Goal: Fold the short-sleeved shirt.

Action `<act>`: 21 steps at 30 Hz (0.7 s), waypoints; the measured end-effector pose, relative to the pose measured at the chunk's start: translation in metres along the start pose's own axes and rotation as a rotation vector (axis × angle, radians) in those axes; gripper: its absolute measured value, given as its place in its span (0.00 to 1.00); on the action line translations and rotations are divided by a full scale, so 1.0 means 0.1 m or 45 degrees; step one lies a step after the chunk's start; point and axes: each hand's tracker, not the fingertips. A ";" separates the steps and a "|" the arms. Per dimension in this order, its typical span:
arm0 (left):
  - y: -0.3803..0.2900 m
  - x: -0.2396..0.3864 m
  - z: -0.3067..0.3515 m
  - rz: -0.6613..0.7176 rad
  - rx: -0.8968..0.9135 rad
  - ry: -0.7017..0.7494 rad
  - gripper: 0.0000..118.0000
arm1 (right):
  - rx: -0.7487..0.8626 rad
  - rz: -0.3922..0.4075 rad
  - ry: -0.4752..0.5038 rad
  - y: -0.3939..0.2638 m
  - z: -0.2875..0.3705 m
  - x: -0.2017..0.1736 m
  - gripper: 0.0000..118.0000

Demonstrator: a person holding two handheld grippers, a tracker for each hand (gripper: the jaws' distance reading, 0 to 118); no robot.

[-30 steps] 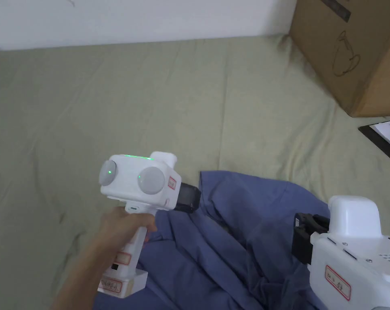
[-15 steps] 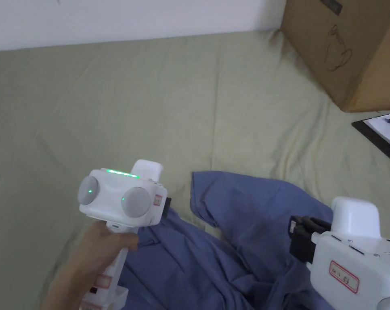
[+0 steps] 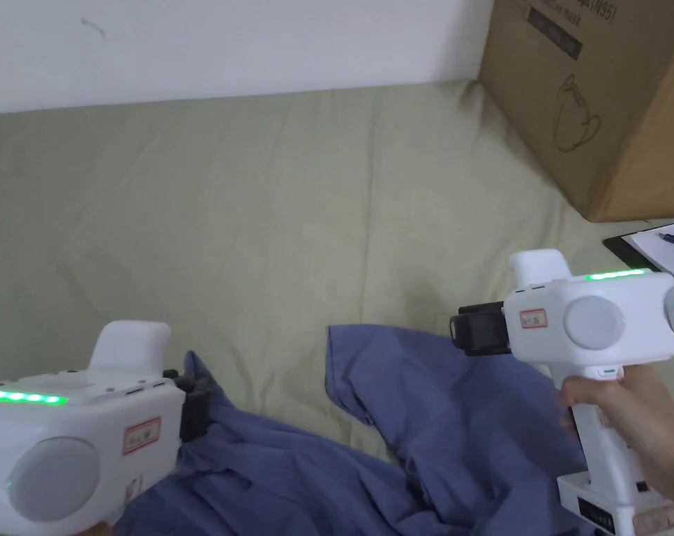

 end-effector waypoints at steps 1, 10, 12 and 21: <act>-0.02 -0.02 0.04 0.016 0.008 -0.012 0.03 | -0.096 -0.009 0.000 0.02 -0.11 0.03 0.87; -0.08 -0.07 0.05 0.012 0.003 0.008 0.03 | -0.202 0.130 -0.003 -0.21 -0.44 -0.26 0.35; -0.08 -0.07 0.08 0.011 0.007 0.013 0.03 | -0.200 0.122 0.001 -0.15 -0.42 -0.28 0.03; 0.08 -0.30 0.64 0.006 0.105 0.156 0.03 | -0.019 -0.137 0.123 0.19 0.39 0.10 0.03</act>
